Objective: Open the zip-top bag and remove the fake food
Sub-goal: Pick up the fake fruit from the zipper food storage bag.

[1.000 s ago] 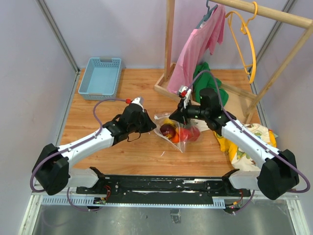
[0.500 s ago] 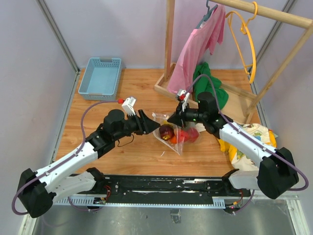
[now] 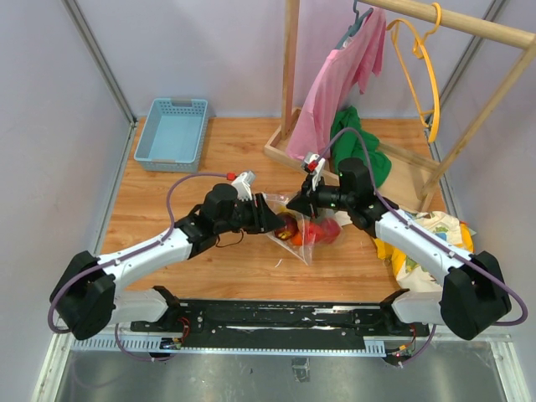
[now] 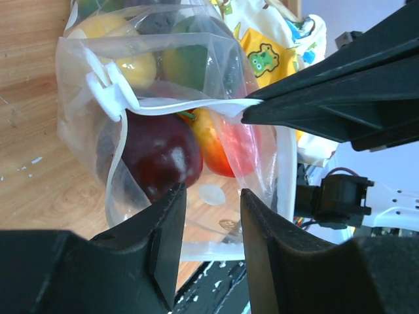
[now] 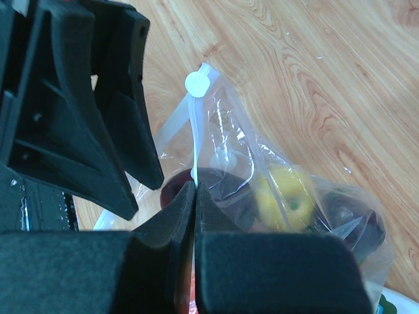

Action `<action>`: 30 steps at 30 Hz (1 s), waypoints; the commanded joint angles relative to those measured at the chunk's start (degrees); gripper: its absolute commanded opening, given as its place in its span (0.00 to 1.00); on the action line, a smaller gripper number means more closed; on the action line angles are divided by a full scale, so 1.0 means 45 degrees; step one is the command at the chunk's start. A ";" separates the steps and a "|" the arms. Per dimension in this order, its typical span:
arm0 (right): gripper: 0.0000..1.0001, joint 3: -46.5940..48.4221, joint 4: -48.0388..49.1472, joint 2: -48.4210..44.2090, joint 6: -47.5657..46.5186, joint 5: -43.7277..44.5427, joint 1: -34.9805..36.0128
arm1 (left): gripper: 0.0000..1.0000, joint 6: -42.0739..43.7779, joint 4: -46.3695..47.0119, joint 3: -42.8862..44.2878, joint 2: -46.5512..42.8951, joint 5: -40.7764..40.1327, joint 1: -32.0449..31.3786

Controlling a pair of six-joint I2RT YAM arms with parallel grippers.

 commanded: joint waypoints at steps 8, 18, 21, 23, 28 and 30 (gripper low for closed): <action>0.01 -0.0058 0.0439 -0.0024 0.0169 0.0114 0.0190 | 0.53 0.0883 -0.0637 0.0924 0.1512 -0.1717 -0.0427; 0.01 -0.0027 0.0615 0.0083 0.0295 -0.0024 0.0182 | 0.67 0.1246 -0.0300 0.0428 0.1791 -0.2639 -0.0427; 0.01 -0.0053 0.0667 0.0118 0.0344 -0.0027 0.0233 | 0.69 0.1353 -0.0328 0.0466 0.2073 -0.2629 -0.0427; 0.01 -0.0056 0.0695 0.0128 0.0376 -0.0025 0.0265 | 0.71 0.1449 -0.0400 0.0494 0.2306 -0.2555 -0.0437; 0.01 -0.0037 0.0766 0.0225 0.0365 0.0011 0.0319 | 0.76 0.1547 -0.0279 0.0368 0.2618 -0.2618 -0.0447; 0.01 -0.0059 0.0770 0.0279 0.0369 0.0078 0.0340 | 0.77 0.1632 -0.0164 0.0332 0.2720 -0.2593 -0.0446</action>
